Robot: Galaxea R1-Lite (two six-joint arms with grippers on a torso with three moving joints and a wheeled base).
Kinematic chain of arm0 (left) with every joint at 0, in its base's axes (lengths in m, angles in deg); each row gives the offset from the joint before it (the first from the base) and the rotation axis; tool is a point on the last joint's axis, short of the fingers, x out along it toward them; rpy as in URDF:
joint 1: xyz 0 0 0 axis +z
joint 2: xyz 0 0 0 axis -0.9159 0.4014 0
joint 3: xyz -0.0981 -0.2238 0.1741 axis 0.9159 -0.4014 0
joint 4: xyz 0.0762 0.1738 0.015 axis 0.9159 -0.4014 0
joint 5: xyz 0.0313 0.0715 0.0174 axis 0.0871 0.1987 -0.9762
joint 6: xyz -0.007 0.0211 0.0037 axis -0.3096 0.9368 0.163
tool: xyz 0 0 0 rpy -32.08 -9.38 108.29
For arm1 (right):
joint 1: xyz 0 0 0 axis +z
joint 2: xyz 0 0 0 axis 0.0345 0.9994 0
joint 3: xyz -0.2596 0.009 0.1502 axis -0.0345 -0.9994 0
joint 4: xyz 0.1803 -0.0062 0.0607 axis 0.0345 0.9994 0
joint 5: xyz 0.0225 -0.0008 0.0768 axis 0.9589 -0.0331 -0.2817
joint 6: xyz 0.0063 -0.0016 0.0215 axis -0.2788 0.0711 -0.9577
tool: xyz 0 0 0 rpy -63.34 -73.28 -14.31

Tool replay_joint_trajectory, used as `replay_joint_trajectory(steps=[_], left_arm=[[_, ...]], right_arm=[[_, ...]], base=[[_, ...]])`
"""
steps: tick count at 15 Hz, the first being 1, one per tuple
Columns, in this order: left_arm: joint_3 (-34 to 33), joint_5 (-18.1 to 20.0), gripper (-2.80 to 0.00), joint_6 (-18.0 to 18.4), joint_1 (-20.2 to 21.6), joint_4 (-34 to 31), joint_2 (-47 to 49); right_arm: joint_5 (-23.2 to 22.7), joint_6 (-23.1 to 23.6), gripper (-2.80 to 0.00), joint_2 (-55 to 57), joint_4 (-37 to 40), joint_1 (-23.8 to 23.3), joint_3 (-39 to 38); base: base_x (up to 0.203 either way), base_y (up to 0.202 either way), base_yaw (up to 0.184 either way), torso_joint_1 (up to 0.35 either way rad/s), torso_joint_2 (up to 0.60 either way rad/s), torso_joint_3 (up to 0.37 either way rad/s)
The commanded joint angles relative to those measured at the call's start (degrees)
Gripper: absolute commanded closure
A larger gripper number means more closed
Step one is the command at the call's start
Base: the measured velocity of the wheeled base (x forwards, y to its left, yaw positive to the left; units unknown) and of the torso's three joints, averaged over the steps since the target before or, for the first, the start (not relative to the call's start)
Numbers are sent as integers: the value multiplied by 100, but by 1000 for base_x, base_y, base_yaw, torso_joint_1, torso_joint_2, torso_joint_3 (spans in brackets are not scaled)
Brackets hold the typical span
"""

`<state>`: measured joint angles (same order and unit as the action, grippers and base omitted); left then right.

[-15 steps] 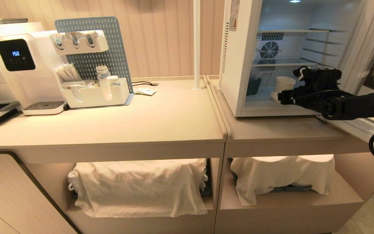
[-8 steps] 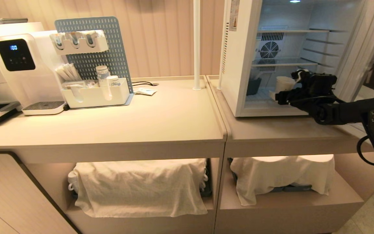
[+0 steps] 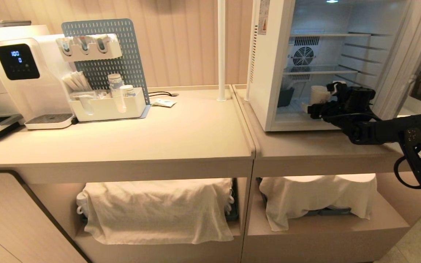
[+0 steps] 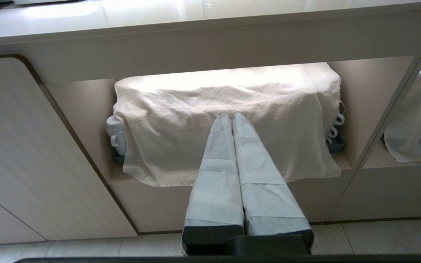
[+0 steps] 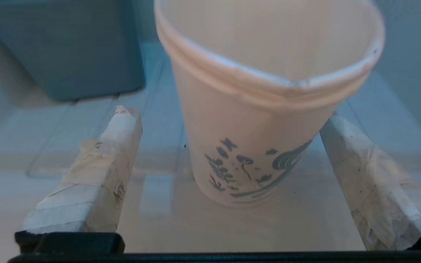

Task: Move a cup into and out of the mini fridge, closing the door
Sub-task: Take the paper cup out of the freezer

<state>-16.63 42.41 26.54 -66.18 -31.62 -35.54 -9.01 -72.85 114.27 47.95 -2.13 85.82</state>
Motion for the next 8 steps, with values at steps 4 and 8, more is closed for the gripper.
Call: replay_joint_trajectory(steps=[4, 8], left_arm=[[0, 0, 0, 1, 2, 0, 7], [0, 0, 0, 1, 2, 0, 7]], right_arm=[[-5, -3, -280, 194, -344, -17, 28], [-23, -3, -280, 246, -508, -37, 28]], base=[[0, 0, 0, 0, 0, 0], [0, 0, 0, 0, 0, 0]])
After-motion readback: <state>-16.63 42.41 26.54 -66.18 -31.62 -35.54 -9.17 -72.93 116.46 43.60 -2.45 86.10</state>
